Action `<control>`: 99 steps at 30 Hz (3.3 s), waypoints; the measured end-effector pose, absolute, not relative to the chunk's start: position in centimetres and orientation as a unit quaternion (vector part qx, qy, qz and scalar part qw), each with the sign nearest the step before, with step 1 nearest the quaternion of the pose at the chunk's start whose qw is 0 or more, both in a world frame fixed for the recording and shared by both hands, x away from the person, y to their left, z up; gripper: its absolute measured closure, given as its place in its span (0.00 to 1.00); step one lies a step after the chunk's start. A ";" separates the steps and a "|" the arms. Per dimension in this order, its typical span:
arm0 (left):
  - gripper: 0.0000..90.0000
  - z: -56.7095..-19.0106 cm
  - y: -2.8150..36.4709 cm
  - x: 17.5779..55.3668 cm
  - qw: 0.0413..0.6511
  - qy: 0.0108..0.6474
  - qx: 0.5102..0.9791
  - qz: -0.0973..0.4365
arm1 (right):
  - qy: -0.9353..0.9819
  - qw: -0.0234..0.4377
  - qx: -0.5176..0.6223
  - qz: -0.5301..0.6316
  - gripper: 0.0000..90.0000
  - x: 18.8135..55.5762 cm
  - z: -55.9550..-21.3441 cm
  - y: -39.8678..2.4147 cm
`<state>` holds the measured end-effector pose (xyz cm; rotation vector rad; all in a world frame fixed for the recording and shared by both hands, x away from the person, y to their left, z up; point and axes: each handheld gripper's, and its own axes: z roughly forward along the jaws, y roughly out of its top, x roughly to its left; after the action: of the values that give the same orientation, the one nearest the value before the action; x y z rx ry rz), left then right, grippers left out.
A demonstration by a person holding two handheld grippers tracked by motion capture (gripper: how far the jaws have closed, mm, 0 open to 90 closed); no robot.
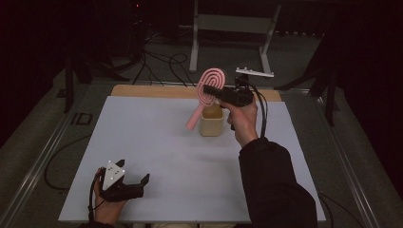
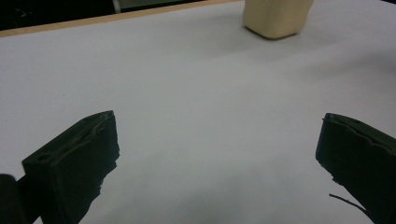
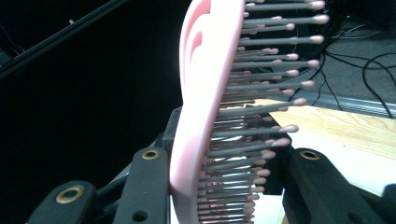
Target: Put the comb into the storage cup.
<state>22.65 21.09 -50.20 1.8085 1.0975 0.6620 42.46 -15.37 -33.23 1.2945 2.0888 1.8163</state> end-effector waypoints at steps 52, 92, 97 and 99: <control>0.00 -50.2 21.1 22.6 0.446 0.442 0.731 0.267 | 0.638 0.111 0.481 0.592 0.71 44.3 -32.8 -19.3; 0.00 -50.2 21.1 22.6 0.447 0.442 0.731 0.267 | 0.643 0.125 0.499 0.567 0.71 44.9 -35.1 -19.2; 0.00 -50.2 21.1 22.6 0.446 0.441 0.731 0.267 | 0.644 0.127 0.500 0.566 0.71 44.9 -35.2 -19.1; 0.00 -50.2 21.1 22.7 0.446 0.442 0.732 0.266 | 0.645 0.127 0.499 0.565 0.71 44.9 -35.3 -19.0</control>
<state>22.66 21.10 -50.21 1.8123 1.0939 0.6578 44.93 -19.03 -35.29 1.4512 1.8765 1.6443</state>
